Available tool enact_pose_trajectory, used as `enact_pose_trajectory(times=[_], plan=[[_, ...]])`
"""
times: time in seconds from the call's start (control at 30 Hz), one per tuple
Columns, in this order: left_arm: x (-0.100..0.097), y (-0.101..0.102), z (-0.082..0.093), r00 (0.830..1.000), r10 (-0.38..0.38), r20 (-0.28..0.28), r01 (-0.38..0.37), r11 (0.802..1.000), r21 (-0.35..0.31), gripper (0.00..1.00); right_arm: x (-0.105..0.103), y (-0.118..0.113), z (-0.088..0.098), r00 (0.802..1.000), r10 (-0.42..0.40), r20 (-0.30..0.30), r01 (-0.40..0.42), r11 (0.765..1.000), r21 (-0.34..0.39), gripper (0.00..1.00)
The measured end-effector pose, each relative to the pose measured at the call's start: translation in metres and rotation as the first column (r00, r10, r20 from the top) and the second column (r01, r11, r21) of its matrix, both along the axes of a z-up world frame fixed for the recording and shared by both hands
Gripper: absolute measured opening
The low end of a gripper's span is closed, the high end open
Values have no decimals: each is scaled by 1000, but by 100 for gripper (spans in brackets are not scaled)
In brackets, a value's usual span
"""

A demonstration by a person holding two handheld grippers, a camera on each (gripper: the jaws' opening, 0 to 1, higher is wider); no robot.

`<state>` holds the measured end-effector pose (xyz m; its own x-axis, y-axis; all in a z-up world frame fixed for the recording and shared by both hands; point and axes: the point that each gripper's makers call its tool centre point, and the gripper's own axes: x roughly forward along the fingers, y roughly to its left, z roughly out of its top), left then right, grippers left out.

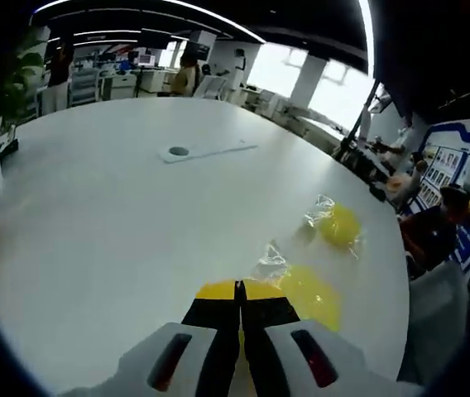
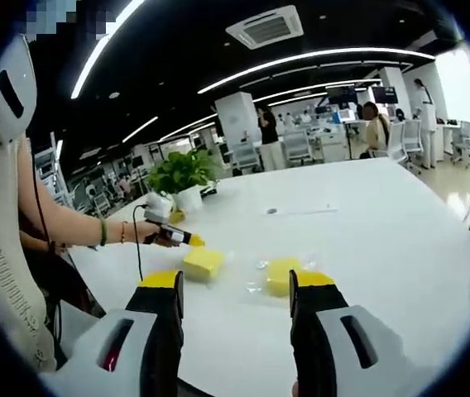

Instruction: Compare the silicone blocks by pressing each to a similar depth, holding the contact briefly, and releasing to observe deformation and rebound differences across the visible hardness samples.

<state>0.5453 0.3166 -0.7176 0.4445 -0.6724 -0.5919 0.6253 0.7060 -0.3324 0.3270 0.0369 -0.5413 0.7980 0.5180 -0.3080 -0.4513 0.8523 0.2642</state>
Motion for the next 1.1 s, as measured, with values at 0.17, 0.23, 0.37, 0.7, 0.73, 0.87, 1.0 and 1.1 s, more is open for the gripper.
enact_pose_trajectory(times=[0.17,0.23,0.37,0.7,0.73,0.87,1.0,1.1], plan=[[-1,7,-8,1000,6,-11,-6,1000,5,0,2,2,-3,1000,-8,-6,8,1000,7,47],[-2,9,-9,1000,11,-16,-11,1000,5,0,3,4,-3,1000,-6,-7,6,1000,10,47],[-2,11,-10,1000,21,-7,-21,1000,7,0,5,7,1,1000,1,13,-1,1000,12,45],[-12,31,6,992,95,88,-108,983,148,35,1,8,9,999,22,36,-23,1000,18,45],[-15,32,8,991,95,91,-108,982,153,35,0,7,10,999,25,37,-25,1000,18,45],[-33,39,23,987,96,129,-119,976,181,41,-5,3,14,998,31,53,-33,999,21,46],[-55,42,43,979,117,166,-145,975,169,48,-10,0,19,997,43,69,-45,999,26,46],[-74,42,59,974,143,178,-171,973,154,48,-16,-1,22,995,61,83,-63,998,30,46]])
